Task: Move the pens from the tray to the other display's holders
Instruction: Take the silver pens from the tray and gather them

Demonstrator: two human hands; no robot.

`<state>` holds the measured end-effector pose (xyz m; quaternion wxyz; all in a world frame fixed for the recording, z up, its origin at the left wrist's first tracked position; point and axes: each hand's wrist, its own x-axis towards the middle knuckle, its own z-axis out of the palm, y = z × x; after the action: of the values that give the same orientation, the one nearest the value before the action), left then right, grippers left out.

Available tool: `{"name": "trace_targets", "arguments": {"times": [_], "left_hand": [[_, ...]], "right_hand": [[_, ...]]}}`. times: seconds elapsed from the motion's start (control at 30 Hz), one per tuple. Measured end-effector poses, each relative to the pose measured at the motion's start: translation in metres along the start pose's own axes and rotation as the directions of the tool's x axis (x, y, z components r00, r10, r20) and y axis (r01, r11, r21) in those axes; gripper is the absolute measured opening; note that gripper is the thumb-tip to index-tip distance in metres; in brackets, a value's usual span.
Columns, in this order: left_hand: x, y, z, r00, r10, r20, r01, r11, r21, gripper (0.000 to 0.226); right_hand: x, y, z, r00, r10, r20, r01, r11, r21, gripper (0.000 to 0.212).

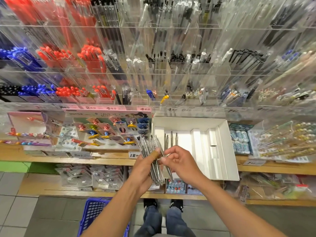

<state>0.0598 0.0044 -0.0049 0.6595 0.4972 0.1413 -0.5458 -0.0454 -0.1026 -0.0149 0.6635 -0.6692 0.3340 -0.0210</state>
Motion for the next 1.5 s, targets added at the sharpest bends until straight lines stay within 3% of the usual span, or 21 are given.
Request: {"name": "trace_targets", "arguments": {"times": [0.1, 0.23, 0.37, 0.43, 0.53, 0.7, 0.8, 0.87, 0.9, 0.97, 1.1, 1.17, 1.27, 1.3, 1.37, 1.5], "left_hand": [[-0.001, -0.002, 0.004, 0.998, -0.047, 0.051, 0.049, 0.998, -0.034, 0.064], [0.002, -0.005, 0.005, 0.994, -0.094, 0.056, 0.093, 0.995, 0.025, 0.079], [0.004, -0.003, 0.001, 0.992, -0.104, 0.068, 0.1, 0.993, 0.06, 0.047], [0.006, -0.002, 0.0, 0.996, -0.091, 0.025, 0.09, 0.995, 0.033, 0.041], [0.008, -0.002, -0.002, 0.996, -0.085, -0.028, 0.085, 0.996, 0.0, 0.054], [0.009, -0.003, -0.011, 0.995, -0.085, -0.044, 0.085, 0.996, -0.014, 0.068], [0.009, -0.003, -0.013, 0.997, -0.072, -0.026, 0.072, 0.997, -0.01, 0.068], [0.008, -0.002, -0.013, 0.998, -0.06, -0.033, 0.059, 0.998, -0.009, 0.067], [0.009, -0.001, -0.013, 0.998, -0.054, -0.035, 0.054, 0.998, -0.013, 0.065], [0.013, -0.001, -0.011, 0.999, -0.041, -0.034, 0.041, 0.999, -0.017, 0.057], [0.014, -0.003, -0.007, 0.999, -0.031, 0.021, 0.031, 0.999, -0.021, 0.048], [0.013, -0.003, -0.003, 0.998, -0.029, 0.047, 0.03, 0.999, -0.016, 0.064], [0.012, -0.007, 0.002, 1.0, -0.019, 0.005, 0.019, 0.999, -0.038, 0.106], [0.011, -0.009, 0.003, 1.0, -0.019, 0.009, 0.02, 0.997, -0.07, 0.11], [0.01, -0.013, 0.004, 1.0, -0.025, 0.017, 0.027, 0.991, -0.128, 0.09], [0.007, -0.011, -0.001, 0.998, -0.048, 0.038, 0.051, 0.995, -0.087, 0.03]], "right_hand": [[-0.011, -0.002, 0.008, 0.997, -0.029, -0.07, 0.026, 0.999, -0.034, 0.018], [-0.013, 0.0, 0.012, 0.994, -0.038, -0.105, 0.033, 0.998, -0.05, 0.032], [0.005, 0.005, -0.004, 0.998, 0.045, -0.044, -0.043, 0.998, 0.041, 0.043], [0.032, 0.018, -0.015, 0.983, 0.109, -0.148, -0.117, 0.992, -0.045, 0.032], [0.077, 0.049, -0.027, 0.899, 0.215, -0.382, -0.338, 0.894, -0.294, 0.02], [0.106, 0.083, -0.02, 0.896, 0.284, -0.342, -0.44, 0.679, -0.587, 0.016], [0.103, 0.079, -0.023, 0.879, 0.297, -0.372, -0.469, 0.676, -0.568, 0.019], [0.096, 0.066, -0.031, 0.891, 0.301, -0.34, -0.434, 0.782, -0.446, 0.018], [0.089, 0.057, -0.034, 0.903, 0.285, -0.322, -0.394, 0.849, -0.351, 0.009], [0.068, 0.033, -0.038, 0.935, 0.21, -0.285, -0.271, 0.943, -0.193, 0.013], [0.018, -0.008, -0.023, 0.994, 0.022, -0.105, -0.03, 0.997, -0.077, 0.02], [0.001, -0.018, -0.01, 0.998, -0.003, -0.066, -0.004, 0.995, -0.104, 0.021], [-0.009, -0.023, 0.005, 0.992, -0.016, -0.126, -0.006, 0.985, -0.17, 0.018], [-0.011, -0.023, 0.008, 0.99, -0.026, -0.139, -0.003, 0.98, -0.2, 0.016], [-0.013, -0.022, 0.009, 0.991, -0.044, -0.129, 0.014, 0.974, -0.226, 0.016], [-0.005, -0.015, -0.007, 1.0, 0.016, 0.006, -0.015, 0.998, -0.054, 0.008]]}}
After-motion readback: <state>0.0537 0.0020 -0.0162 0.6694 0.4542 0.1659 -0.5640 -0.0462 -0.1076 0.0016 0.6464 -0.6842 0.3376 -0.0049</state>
